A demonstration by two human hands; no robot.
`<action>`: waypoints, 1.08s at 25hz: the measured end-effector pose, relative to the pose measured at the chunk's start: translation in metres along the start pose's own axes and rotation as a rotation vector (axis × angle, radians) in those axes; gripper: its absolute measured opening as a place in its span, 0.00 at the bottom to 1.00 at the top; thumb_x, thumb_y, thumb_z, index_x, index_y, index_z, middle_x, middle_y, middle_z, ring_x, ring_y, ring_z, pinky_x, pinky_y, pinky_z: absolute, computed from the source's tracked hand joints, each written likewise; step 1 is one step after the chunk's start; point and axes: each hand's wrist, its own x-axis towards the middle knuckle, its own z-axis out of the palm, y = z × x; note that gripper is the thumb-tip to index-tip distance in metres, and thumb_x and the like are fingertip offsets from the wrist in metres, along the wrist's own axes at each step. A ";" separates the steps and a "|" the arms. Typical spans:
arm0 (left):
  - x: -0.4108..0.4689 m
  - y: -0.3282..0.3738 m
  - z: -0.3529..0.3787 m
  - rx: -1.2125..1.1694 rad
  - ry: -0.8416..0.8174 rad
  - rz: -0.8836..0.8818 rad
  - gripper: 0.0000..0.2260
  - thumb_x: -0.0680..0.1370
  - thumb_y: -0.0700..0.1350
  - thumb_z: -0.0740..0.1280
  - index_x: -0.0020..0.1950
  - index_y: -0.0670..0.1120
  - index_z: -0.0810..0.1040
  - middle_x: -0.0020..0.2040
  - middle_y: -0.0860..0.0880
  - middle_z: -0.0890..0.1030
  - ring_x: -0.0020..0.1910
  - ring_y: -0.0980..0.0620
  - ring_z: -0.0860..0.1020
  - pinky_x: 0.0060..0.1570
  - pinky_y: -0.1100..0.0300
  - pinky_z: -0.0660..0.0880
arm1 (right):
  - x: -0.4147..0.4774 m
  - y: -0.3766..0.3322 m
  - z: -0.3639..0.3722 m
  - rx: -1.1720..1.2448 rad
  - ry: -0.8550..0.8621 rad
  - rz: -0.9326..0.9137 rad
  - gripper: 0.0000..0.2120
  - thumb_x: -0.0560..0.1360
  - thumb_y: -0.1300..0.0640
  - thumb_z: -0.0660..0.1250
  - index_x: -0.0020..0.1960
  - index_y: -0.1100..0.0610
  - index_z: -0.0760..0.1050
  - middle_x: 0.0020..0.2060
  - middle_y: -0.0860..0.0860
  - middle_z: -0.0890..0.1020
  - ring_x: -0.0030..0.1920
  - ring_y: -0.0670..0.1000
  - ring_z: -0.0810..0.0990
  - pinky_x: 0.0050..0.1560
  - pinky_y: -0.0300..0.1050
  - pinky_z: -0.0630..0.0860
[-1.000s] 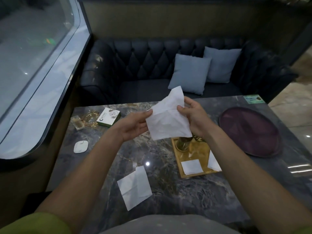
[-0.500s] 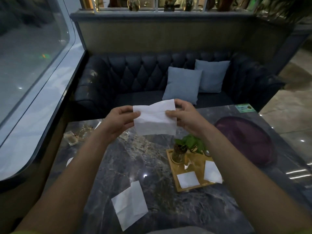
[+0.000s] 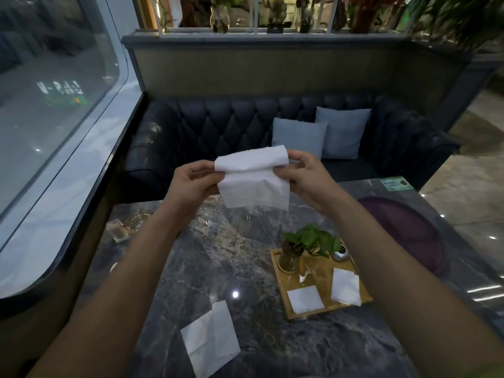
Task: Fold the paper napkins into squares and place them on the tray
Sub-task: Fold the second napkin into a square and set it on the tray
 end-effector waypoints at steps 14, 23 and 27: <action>-0.003 0.014 0.001 -0.001 0.028 0.092 0.18 0.79 0.31 0.62 0.36 0.48 0.83 0.44 0.46 0.84 0.48 0.50 0.82 0.45 0.60 0.79 | -0.003 -0.016 0.007 -0.155 0.068 -0.185 0.13 0.78 0.70 0.63 0.40 0.57 0.79 0.40 0.52 0.84 0.39 0.46 0.83 0.34 0.37 0.76; -0.001 0.028 0.011 0.144 -0.017 -0.018 0.06 0.77 0.47 0.69 0.51 0.47 0.83 0.46 0.49 0.83 0.42 0.56 0.81 0.40 0.61 0.77 | -0.006 -0.021 0.013 -0.180 0.050 -0.220 0.13 0.77 0.69 0.64 0.38 0.57 0.80 0.39 0.50 0.84 0.39 0.44 0.83 0.35 0.37 0.78; 0.000 0.028 0.011 0.181 -0.081 -0.012 0.06 0.74 0.44 0.73 0.49 0.44 0.85 0.43 0.48 0.84 0.40 0.56 0.81 0.35 0.62 0.76 | -0.007 -0.022 0.016 -0.203 0.032 -0.224 0.12 0.78 0.69 0.64 0.39 0.58 0.80 0.40 0.52 0.83 0.37 0.42 0.82 0.33 0.37 0.76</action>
